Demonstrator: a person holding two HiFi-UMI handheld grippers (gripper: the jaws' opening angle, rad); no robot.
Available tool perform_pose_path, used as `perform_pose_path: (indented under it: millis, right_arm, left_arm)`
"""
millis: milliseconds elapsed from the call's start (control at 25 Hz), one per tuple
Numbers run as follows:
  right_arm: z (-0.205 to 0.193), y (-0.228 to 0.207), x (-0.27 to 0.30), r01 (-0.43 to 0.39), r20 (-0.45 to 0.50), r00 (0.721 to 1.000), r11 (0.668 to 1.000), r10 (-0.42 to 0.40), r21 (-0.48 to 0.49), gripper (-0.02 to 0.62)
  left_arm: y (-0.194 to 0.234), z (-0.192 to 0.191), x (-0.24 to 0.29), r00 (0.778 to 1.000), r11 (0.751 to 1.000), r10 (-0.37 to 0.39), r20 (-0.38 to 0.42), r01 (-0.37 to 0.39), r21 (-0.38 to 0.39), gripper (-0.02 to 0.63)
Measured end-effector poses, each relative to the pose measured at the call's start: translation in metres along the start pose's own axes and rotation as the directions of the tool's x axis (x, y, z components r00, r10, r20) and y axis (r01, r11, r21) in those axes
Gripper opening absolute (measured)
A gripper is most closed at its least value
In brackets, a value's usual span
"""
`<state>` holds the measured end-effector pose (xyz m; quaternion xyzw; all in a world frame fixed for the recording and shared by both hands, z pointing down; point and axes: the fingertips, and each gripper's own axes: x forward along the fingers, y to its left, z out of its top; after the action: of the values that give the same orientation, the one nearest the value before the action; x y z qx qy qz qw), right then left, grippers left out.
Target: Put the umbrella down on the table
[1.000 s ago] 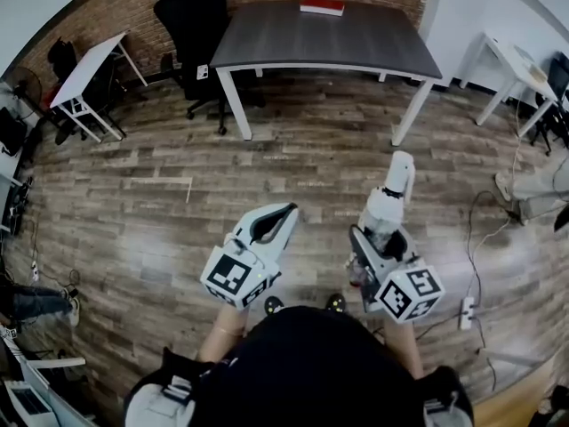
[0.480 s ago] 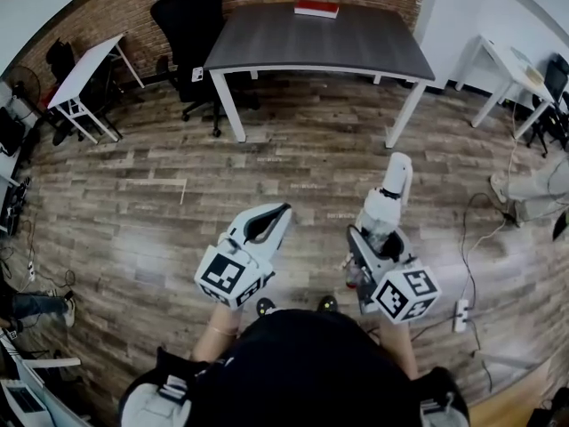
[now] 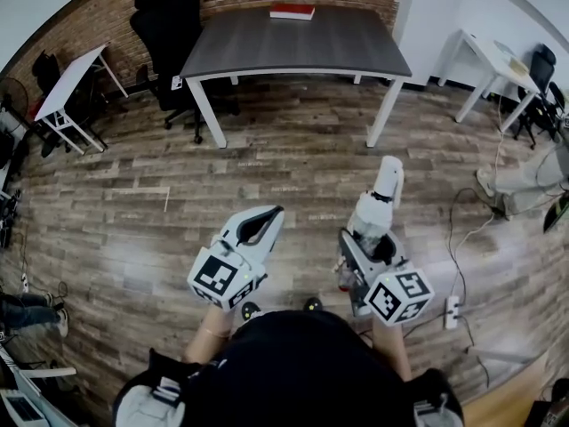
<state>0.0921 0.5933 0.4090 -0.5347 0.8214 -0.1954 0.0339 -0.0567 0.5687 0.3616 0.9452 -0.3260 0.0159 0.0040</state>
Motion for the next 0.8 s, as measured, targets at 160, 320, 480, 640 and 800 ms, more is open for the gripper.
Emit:
perform_pose_path:
  millis: [160, 320, 480, 640, 800]
  right_arm:
    - [0.005, -0.024, -0.015, 0.008, -0.001, 1.000, 1.000, -0.008, 0.002, 0.296]
    - [0.009, -0.040, -0.024, 0.009, 0.002, 1.000, 1.000, -0.009, 0.008, 0.296]
    - [0.009, -0.053, -0.032, 0.006, 0.001, 1.000, 1.000, -0.006, 0.013, 0.296]
    - [0.013, -0.063, -0.037, 0.003, 0.010, 1.000, 1.000, -0.003, 0.015, 0.296]
    - [0.010, -0.069, -0.037, 0.003, 0.015, 1.000, 1.000, -0.003, 0.031, 0.296]
  left_arm:
    - [-0.017, 0.002, 0.021, 1.000, 1.000, -0.006, 0.011, 0.006, -0.010, -0.003]
    - [-0.030, 0.002, 0.036, 1.000, 1.000, -0.007, 0.003, 0.007, -0.008, -0.003]
    - [-0.041, 0.005, 0.048, 1.000, 1.000, -0.007, 0.010, 0.007, 0.006, -0.003]
    - [-0.047, 0.009, 0.057, 1.000, 1.000, -0.003, 0.010, 0.003, 0.016, -0.003]
    - [-0.051, 0.004, 0.061, 1.000, 1.000, -0.001, 0.000, 0.001, 0.012, -0.003]
